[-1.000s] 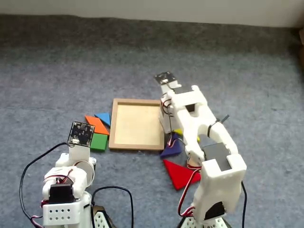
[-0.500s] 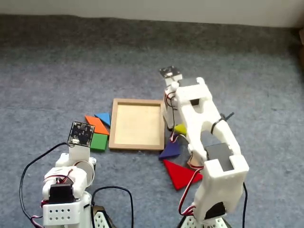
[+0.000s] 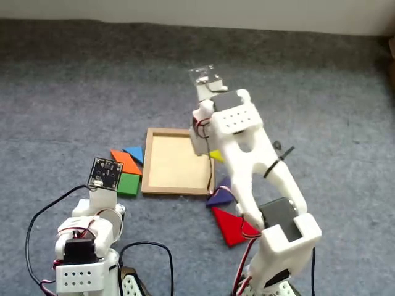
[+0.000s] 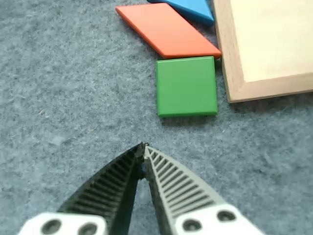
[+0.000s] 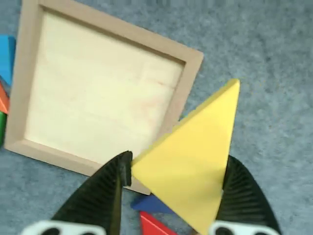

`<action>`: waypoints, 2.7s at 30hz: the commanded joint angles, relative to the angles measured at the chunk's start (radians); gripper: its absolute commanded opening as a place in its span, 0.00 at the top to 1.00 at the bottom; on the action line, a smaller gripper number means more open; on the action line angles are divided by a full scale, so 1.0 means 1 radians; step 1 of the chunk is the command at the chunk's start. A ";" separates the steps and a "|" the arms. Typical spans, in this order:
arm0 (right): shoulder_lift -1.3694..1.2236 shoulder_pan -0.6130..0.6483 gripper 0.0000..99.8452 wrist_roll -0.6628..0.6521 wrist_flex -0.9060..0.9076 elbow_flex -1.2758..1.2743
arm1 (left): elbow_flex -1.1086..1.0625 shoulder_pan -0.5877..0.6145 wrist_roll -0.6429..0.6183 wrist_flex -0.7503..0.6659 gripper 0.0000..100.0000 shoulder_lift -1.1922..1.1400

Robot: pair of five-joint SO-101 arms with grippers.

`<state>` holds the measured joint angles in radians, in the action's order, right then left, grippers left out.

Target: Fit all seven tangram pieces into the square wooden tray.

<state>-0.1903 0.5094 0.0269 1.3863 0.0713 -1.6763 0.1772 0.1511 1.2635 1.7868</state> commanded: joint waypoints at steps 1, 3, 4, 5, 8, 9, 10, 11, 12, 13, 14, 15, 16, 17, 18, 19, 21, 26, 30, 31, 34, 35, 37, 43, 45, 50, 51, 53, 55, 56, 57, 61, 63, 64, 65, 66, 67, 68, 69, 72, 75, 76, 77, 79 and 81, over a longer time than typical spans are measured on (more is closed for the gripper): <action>0.067 0.067 0.85 0.140 -0.093 0.044 | -0.019 0.002 0.008 0.008 0.99 0.021; 0.048 0.084 0.85 0.219 -0.137 0.035 | -0.019 0.002 0.008 0.008 0.99 0.021; 0.030 0.088 0.85 0.264 -0.156 0.030 | -0.019 0.002 0.008 0.008 0.99 0.021; 0.008 0.096 0.85 0.310 -0.177 0.025 | -0.019 0.002 0.008 0.008 0.99 0.021; -0.076 0.116 0.85 0.428 -0.251 0.019 | -0.019 0.002 0.008 0.008 0.99 0.021; -0.108 0.120 0.85 0.451 -0.263 0.022 | -0.019 0.002 0.008 0.008 0.99 0.021; -0.142 0.120 0.85 0.462 -0.265 0.025 | -0.019 0.002 0.008 0.008 0.99 0.021; -0.171 0.120 0.85 0.463 -0.263 0.025 | -0.019 0.002 0.008 0.008 0.99 0.021; -0.197 0.120 0.85 0.463 -0.263 0.025 | -0.019 0.002 0.008 0.008 0.99 0.021; -0.216 0.119 0.85 0.462 -0.262 0.025 | -0.019 0.002 0.008 0.008 0.99 0.021; -0.226 0.119 0.85 0.462 -0.262 0.025 | -0.019 0.002 0.008 0.008 0.99 0.021; -0.229 0.119 0.85 0.462 -0.262 0.025 | -0.019 0.002 0.008 0.008 0.99 0.021; -0.231 0.119 0.85 0.462 -0.262 0.025 | -0.019 0.002 0.008 0.008 0.99 0.021; -0.231 0.119 0.85 0.462 -0.262 0.024 | -0.019 0.002 0.008 0.008 0.99 0.021; -0.231 0.119 0.85 0.462 -0.259 0.024 | -0.019 0.002 0.008 0.008 0.99 0.021; -0.231 0.119 0.85 0.462 -0.245 0.025 | -0.019 0.002 0.008 0.008 0.99 0.021; -0.232 0.117 0.85 0.460 -0.223 0.027 | -0.019 0.002 0.008 0.008 0.99 0.021; -0.234 0.117 0.73 0.460 -0.174 0.027 | -0.019 0.002 0.008 0.008 0.99 0.021; -0.231 0.119 0.70 0.459 -0.151 0.028 | -0.019 0.002 0.008 0.008 0.99 0.021; -0.231 0.119 0.70 0.459 -0.151 0.028 | -0.019 0.002 0.008 0.008 0.99 0.021; -0.229 0.120 0.70 0.390 -0.148 0.047 | -0.019 0.002 0.008 0.008 0.99 0.021; -0.229 0.120 0.70 0.365 -0.142 0.059 | -0.019 0.002 0.008 0.008 0.99 0.021; -0.229 0.120 0.70 0.338 -0.096 0.097 | -0.019 0.002 0.008 0.008 0.99 0.021; -0.229 0.120 0.70 0.331 0.035 0.231 | -0.019 0.002 0.008 0.008 0.99 0.021; -0.229 0.133 0.71 0.331 0.047 0.254 | -0.019 0.002 0.008 0.008 0.99 0.021; -0.231 0.191 0.87 0.189 0.039 0.262 | -0.019 0.002 0.008 0.008 0.99 0.021; -0.234 0.205 0.93 0.146 0.039 0.262 | -0.019 0.002 0.008 0.008 0.99 0.021; -0.237 0.225 1.00 0.083 0.030 0.259 | -0.019 0.002 0.008 0.008 0.99 0.021; -0.237 0.231 0.98 0.064 -0.005 0.255 | -0.019 0.002 0.008 0.008 0.99 0.021; -0.240 0.231 0.99 0.063 -0.028 0.249 | -0.019 0.002 0.008 0.008 0.99 0.021; -0.249 0.225 0.99 0.060 -0.050 0.232 | -0.019 0.002 0.008 0.008 0.99 0.021; -0.315 0.199 1.00 0.058 -0.082 0.185 | -0.019 0.002 0.008 0.008 0.99 0.021; -0.351 0.180 1.00 0.058 -0.074 0.185 | -0.019 0.002 0.008 0.008 0.99 0.021; -0.364 0.171 1.00 0.058 -0.073 0.185 | -0.019 0.002 0.008 0.008 0.99 0.021; -0.372 0.159 1.00 0.058 -0.071 0.185 | -0.019 0.002 0.008 0.008 0.99 0.021; -0.374 0.147 1.00 0.058 -0.071 0.180 | -0.019 0.002 0.008 0.008 0.99 0.021; -0.372 0.136 1.00 0.058 -0.071 0.177 | -0.019 0.002 0.008 0.008 0.99 0.021; -0.372 0.125 1.00 0.058 -0.068 0.177 | -0.019 0.002 0.008 0.008 0.99 0.021; -0.371 0.114 1.00 0.058 -0.050 0.183 | -0.019 0.002 0.008 0.008 0.99 0.021; -0.369 0.093 1.00 0.058 -0.010 0.186 | -0.019 0.002 0.008 0.008 0.99 0.021; -0.369 0.077 1.00 0.058 -0.008 0.186 | -0.019 0.002 0.008 0.008 0.99 0.021; -0.369 0.073 1.00 0.058 -0.008 0.186 | -0.019 0.002 0.008 0.008 0.99 0.021; -0.369 0.067 1.00 0.058 -0.008 0.186 | -0.019 0.002 0.008 0.008 0.99 0.021; -0.367 0.061 1.00 0.058 -0.004 0.189 | -0.019 0.002 0.008 0.008 0.99 0.021; -0.367 0.061 1.00 0.061 0.005 0.219 | -0.019 0.002 0.008 0.008 0.99 0.021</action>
<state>-0.5815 0.6045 0.0928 1.3725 0.2463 -1.6763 0.1772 0.1511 1.2635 1.7868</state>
